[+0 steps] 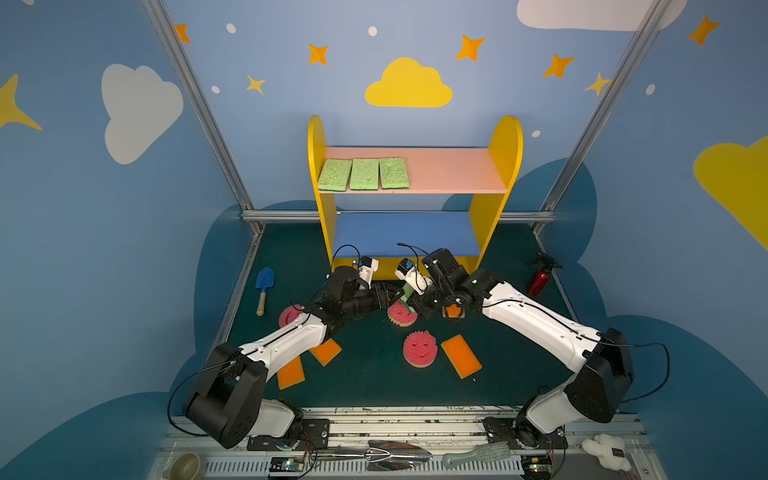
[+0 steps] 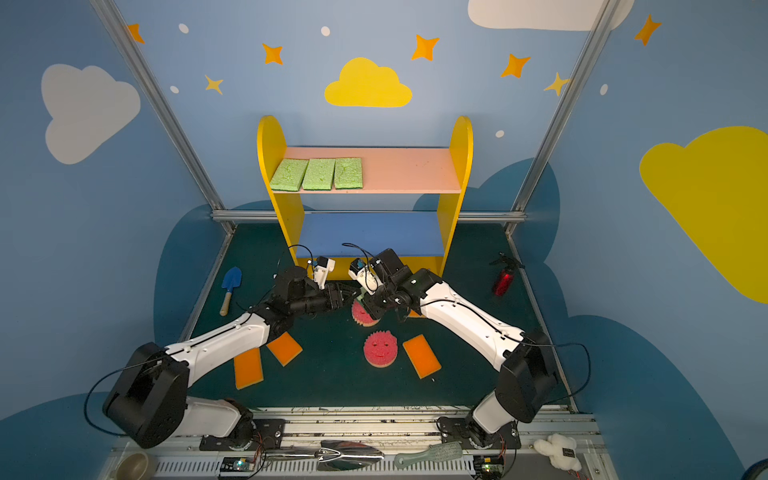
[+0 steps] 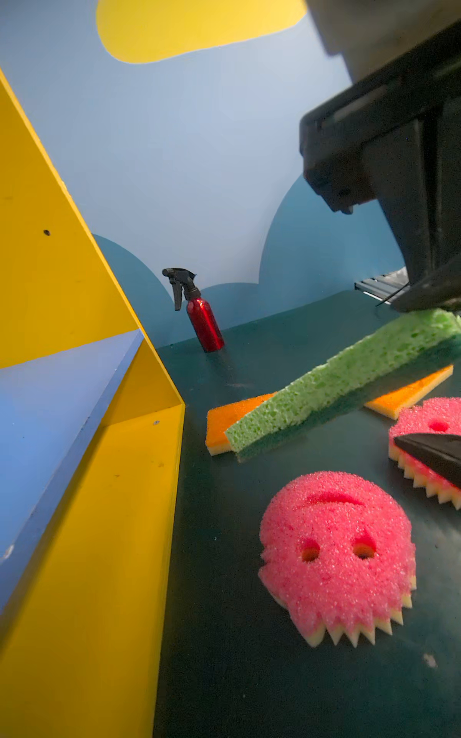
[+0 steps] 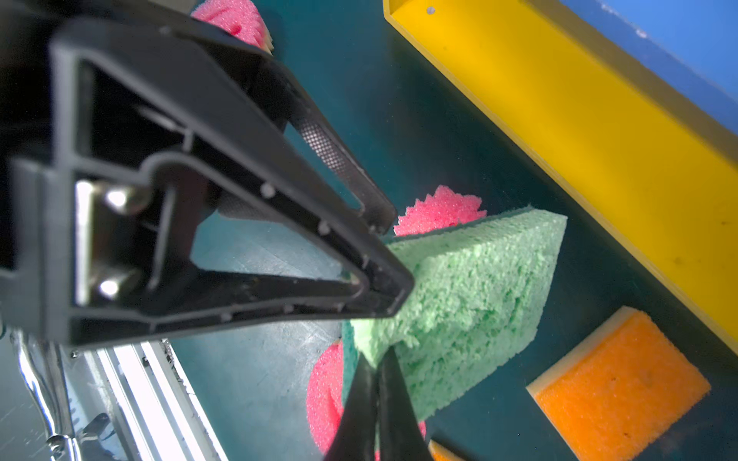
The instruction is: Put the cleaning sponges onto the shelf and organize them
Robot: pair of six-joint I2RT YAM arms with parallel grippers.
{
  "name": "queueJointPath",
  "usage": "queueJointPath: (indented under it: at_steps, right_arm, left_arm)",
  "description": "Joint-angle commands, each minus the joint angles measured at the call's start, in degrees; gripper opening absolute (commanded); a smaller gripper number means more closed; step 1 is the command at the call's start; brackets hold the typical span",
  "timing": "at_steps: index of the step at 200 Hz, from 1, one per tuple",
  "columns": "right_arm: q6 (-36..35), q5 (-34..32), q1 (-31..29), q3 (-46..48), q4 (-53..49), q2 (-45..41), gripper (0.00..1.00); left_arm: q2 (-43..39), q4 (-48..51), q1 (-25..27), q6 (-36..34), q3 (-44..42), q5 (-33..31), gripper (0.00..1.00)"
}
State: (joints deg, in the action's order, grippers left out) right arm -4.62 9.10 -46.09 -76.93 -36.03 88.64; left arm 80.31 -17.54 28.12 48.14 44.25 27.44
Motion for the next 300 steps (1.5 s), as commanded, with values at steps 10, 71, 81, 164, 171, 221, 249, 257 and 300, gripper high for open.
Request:
queueJointPath:
  at_steps: [10,71,81,164,171,221,249,257,300]
  right_arm:
    - [-1.66,1.91,-0.54,-1.19,1.95,0.56,0.00]
    - [2.56,0.01,-0.53,-0.79,2.11,0.27,0.12]
    - [3.77,-0.01,-0.21,-0.40,2.38,-0.31,0.30]
    - [34.69,20.60,10.66,20.77,36.19,-15.01,0.55]
    - [37.89,21.10,10.75,23.48,42.26,-15.74,0.55]
    - [57.03,29.67,11.02,19.55,48.11,-12.00,0.63]
    - [68.48,33.32,10.94,17.98,58.86,-6.78,0.61]
    - [72.50,33.98,10.93,18.13,64.01,-5.09,0.60]
    - [78.22,34.97,9.55,14.72,69.23,0.46,0.57]
  left_arm:
    - [1.81,-2.04,-0.69,0.88,0.14,0.86,0.30]
    - [3.06,-7.24,-1.00,3.69,-1.66,2.99,0.03]
    - [2.37,-7.32,-1.21,4.06,-2.12,2.40,0.03]
    - [-16.39,-12.86,-2.70,9.19,-12.41,-17.33,0.03]
    - [-17.78,-14.11,-2.70,9.57,-12.96,-18.41,0.03]
    - [-22.67,-25.78,-2.45,9.13,-16.93,-23.62,0.03]
    - [-23.06,-31.11,-2.36,8.16,-18.35,-26.17,0.03]
    - [-22.94,-32.30,-2.36,7.98,-18.41,-26.38,0.03]
    - [-21.09,-37.64,-2.33,7.62,-17.27,-27.71,0.03]
